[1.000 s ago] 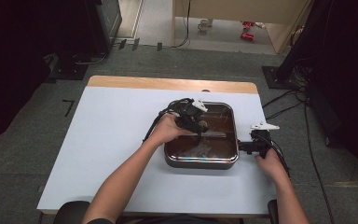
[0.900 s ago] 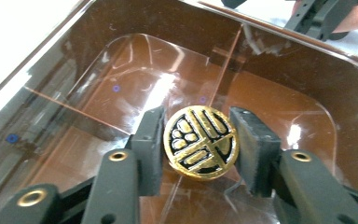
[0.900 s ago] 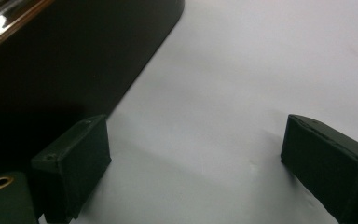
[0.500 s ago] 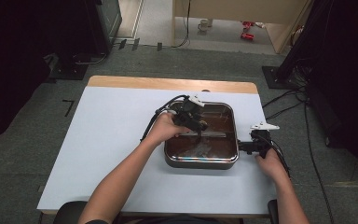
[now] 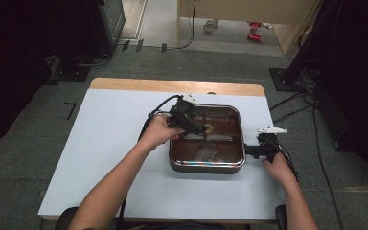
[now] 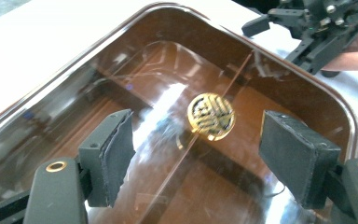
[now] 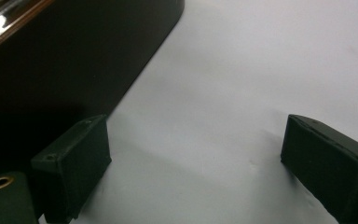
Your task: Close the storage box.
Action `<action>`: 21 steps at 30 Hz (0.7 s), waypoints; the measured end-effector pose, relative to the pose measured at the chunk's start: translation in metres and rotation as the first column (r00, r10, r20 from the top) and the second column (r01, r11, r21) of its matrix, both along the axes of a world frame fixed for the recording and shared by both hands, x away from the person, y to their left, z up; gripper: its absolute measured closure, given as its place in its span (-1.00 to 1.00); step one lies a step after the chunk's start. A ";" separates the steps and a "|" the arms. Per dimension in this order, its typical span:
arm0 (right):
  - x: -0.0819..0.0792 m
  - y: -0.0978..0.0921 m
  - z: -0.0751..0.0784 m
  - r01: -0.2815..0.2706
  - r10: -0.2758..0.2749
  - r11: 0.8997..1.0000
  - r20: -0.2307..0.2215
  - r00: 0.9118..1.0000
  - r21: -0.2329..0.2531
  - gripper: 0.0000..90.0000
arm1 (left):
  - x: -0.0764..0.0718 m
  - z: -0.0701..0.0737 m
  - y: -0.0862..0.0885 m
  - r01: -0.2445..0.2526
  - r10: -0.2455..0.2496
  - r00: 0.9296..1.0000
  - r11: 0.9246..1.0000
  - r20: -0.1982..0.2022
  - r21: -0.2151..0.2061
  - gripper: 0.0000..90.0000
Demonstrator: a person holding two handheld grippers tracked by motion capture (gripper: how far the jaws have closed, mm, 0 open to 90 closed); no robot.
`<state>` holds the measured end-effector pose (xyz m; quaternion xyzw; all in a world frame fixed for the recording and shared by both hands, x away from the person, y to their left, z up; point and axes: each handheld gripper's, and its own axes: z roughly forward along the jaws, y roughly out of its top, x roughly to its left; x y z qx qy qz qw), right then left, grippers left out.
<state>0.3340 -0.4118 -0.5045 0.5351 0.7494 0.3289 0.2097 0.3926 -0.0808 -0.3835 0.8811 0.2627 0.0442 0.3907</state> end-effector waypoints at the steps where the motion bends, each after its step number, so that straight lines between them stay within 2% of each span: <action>1: 0.000 0.000 0.000 0.000 0.000 1.000 0.000 1.000 0.000 -0.83 | -0.004 0.002 0.002 -0.033 0.033 0.999 0.999 0.031 -0.001 -0.42; 3: 0.000 0.000 0.000 0.000 0.000 1.000 0.000 1.000 0.000 -0.83 | -0.011 0.003 0.008 -0.041 0.043 0.998 0.999 0.052 -0.028 -0.42; 6: 0.000 0.000 0.000 0.000 0.000 1.000 0.001 1.000 0.001 -0.83 | -0.019 0.001 0.017 -0.052 0.055 0.996 0.998 0.072 -0.032 -0.43; 13: 0.000 0.000 0.000 0.001 -0.001 1.000 0.000 1.000 0.001 -0.83 | -0.027 -0.005 0.042 -0.094 0.097 0.994 0.993 0.048 -0.073 -0.44; 15: 0.000 0.000 0.000 -0.001 0.001 1.000 0.000 1.000 -0.001 -0.83 | -0.031 -0.008 0.050 -0.116 0.122 0.991 0.989 0.058 -0.091 -0.44; 16: 0.000 0.000 0.000 0.000 0.000 1.000 0.001 1.000 -0.001 -0.83 | -0.033 -0.009 0.052 -0.126 0.132 0.990 0.988 0.059 -0.093 -0.44; 18: 0.000 0.000 0.000 0.001 -0.001 1.000 0.002 1.000 -0.001 -0.83 | -0.036 -0.011 0.056 -0.124 0.129 0.989 0.990 0.066 -0.069 -0.45; 21: 0.000 0.000 0.000 0.000 0.000 1.000 0.001 1.000 -0.002 -0.83 | -0.042 -0.012 0.063 -0.138 0.144 0.987 0.987 0.069 -0.083 -0.46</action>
